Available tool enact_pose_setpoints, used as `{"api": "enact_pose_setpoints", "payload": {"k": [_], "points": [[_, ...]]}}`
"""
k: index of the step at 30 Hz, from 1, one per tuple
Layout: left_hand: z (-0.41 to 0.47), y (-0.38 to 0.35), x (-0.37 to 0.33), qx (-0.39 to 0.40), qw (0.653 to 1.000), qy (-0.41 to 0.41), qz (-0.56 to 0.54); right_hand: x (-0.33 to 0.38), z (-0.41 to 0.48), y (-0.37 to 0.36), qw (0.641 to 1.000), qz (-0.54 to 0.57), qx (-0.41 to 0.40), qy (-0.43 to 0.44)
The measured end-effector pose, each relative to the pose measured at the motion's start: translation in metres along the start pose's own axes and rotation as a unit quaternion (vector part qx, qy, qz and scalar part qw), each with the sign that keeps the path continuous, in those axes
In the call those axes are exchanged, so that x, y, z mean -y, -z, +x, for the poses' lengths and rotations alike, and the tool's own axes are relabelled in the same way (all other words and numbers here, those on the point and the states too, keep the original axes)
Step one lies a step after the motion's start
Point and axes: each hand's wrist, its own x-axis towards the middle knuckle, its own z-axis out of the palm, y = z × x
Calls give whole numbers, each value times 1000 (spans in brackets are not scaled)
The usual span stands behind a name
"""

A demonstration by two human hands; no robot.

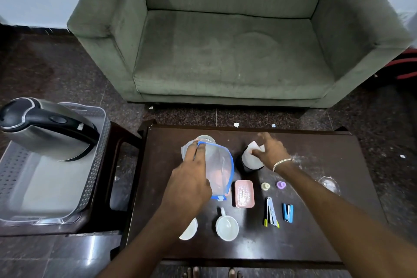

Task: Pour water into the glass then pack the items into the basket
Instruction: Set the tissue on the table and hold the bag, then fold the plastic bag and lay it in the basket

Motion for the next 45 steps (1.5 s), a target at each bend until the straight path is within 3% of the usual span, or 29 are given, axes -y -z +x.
{"api": "enact_pose_setpoints", "payload": {"k": [2,5,7,10,12,15,17,20,23,27,29,32,36,39,42,45], "points": [[2,1,3,-11,999,7,-49,-1,-19,12,995,10,-84,42],[5,5,5,-42,992,23,-118,8,-63,24,970,113,-174,124],[7,7,5,-51,985,42,-159,19,-100,20,961,146,-120,201],[7,11,5,-78,973,60,-210,44,-146,-6,957,76,17,281],[5,17,5,-91,965,75,-235,61,-160,-26,959,85,9,270],[-3,28,9,-96,921,71,-370,89,-165,-26,923,323,-58,202],[-9,38,17,-147,882,53,-446,97,-157,-12,895,404,-49,185],[-18,53,39,-196,869,26,-454,111,-148,14,871,446,-10,207],[-22,54,56,-120,873,-12,-472,121,-142,27,831,520,31,195],[-23,45,67,-62,845,-66,-527,136,-136,29,784,597,81,149],[-22,49,76,-82,866,-77,-486,142,-131,27,789,593,58,149],[-23,62,95,-80,871,-73,-479,152,-130,25,826,528,35,196],[-31,85,124,5,870,-103,-482,169,-134,10,854,458,91,229],[-38,98,148,30,862,-109,-493,190,-138,-2,814,530,150,184],[-47,104,168,26,844,-81,-529,213,-136,-13,776,608,123,111],[-53,107,187,3,815,-33,-578,236,-140,-23,802,571,78,154]]}}
